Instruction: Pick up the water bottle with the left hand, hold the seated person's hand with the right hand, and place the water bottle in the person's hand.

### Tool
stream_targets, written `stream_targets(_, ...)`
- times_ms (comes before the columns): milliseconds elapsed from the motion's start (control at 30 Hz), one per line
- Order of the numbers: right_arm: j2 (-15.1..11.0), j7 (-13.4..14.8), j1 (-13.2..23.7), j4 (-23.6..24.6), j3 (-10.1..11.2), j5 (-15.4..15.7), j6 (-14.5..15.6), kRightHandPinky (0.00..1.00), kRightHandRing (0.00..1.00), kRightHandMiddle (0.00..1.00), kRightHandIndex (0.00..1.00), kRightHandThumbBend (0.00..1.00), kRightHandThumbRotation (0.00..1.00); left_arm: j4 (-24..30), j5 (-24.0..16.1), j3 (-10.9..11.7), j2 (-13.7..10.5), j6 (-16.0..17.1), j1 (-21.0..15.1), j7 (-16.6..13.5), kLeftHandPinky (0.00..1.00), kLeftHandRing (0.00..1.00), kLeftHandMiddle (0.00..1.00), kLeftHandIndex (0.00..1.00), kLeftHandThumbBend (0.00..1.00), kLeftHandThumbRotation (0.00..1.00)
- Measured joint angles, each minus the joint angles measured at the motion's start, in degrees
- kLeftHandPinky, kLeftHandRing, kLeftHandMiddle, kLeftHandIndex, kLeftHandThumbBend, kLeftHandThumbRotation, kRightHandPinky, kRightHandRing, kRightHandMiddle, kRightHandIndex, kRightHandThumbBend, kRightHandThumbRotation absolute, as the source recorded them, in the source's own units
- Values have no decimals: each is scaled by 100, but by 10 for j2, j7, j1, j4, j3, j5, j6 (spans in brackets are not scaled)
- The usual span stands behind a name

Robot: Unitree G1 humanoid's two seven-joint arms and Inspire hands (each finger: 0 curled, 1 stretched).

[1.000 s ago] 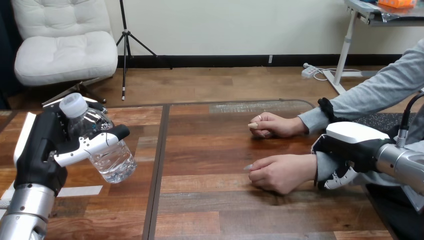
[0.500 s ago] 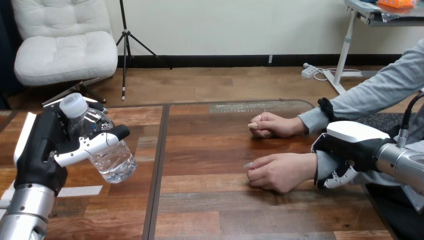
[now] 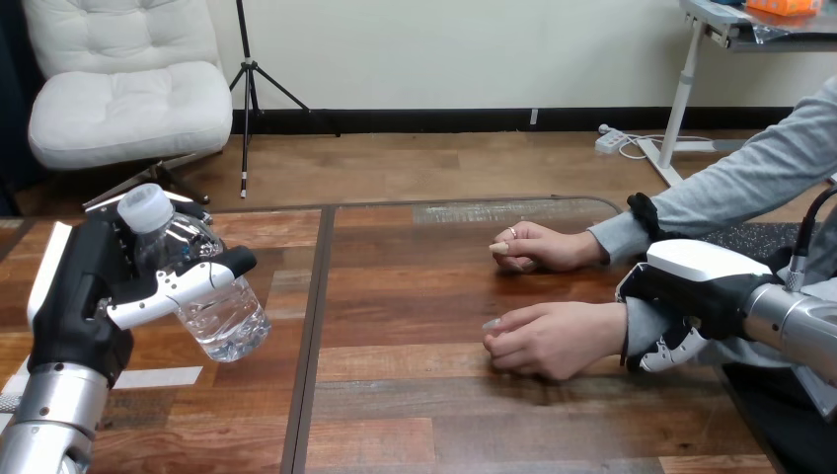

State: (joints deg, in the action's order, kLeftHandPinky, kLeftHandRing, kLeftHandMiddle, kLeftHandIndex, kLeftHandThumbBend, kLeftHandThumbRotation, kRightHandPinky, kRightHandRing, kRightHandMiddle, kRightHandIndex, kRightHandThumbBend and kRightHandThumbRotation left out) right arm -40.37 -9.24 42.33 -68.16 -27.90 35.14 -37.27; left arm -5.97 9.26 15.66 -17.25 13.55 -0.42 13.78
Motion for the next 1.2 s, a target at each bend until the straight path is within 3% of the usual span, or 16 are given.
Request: stream_targets(1200,0,0,-3,0,10,-7,2,25,30,37,42,46,0,0,1,0,0,0,0,0,30,35,39,40,74,0)
